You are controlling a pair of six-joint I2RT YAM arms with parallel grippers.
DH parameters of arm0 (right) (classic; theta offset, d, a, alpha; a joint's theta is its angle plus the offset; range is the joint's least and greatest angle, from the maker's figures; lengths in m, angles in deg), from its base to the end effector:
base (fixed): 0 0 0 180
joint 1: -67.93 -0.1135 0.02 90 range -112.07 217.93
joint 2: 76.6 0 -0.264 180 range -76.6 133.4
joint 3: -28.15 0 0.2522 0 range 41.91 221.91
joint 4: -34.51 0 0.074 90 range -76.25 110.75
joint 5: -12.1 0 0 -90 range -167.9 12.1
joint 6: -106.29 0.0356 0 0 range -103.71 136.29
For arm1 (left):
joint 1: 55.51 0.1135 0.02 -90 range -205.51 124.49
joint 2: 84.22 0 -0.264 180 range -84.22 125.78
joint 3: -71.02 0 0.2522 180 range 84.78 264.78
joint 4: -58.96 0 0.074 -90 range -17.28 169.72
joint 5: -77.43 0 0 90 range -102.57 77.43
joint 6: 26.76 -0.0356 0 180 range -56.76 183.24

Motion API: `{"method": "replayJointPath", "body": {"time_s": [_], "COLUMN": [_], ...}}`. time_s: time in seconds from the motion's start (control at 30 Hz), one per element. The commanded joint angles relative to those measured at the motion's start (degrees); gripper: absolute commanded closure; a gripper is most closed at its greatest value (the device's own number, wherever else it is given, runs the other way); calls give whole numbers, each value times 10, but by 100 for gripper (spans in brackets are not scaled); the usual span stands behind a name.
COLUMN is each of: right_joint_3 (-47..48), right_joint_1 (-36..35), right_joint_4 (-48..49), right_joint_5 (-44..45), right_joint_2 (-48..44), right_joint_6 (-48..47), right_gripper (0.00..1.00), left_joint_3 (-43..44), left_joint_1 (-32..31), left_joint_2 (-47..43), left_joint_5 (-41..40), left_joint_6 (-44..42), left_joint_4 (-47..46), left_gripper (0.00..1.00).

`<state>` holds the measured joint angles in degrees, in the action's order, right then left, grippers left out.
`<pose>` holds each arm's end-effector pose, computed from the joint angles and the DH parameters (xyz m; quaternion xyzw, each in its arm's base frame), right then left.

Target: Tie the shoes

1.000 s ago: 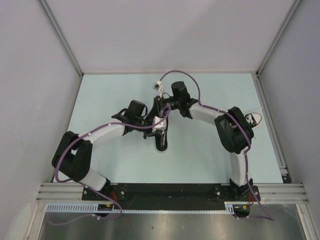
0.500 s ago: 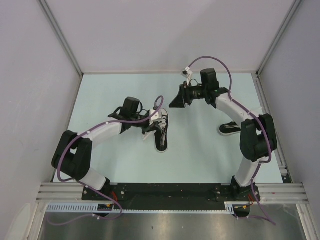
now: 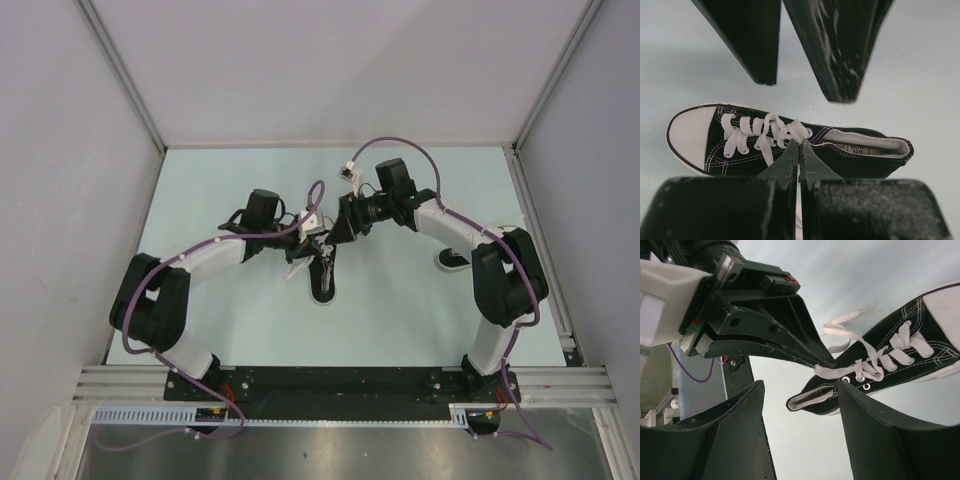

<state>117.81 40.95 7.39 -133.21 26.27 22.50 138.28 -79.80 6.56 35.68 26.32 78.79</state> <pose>0.3398 0.2058 0.2522 -0.3367 0.7555 0.5099 0.2362 0.2861 -0.1583 0.2098 0.5660 0.6389 -0.3333 0.4005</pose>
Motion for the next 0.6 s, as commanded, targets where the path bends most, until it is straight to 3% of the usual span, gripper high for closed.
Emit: {"method": "replayJointPath", "body": {"time_s": [0.0,0.17,0.57], "right_joint_3": [-8,-13,-13], "right_joint_1": [-19,-33,-25], "right_joint_4": [-13,-10,48], "right_joint_5": [39,81,74], "right_joint_2": [5,9,35], "right_joint_6": [16,22,114], "right_gripper": [35,37,46], "left_joint_3": [25,26,27], "left_joint_1": [3,3,2], "left_joint_2": [2,0,-3], "left_joint_5": [31,33,32], "left_joint_6": [3,3,-7], "left_joint_4": [-27,-26,-18], "left_gripper": [100,100,100]}}
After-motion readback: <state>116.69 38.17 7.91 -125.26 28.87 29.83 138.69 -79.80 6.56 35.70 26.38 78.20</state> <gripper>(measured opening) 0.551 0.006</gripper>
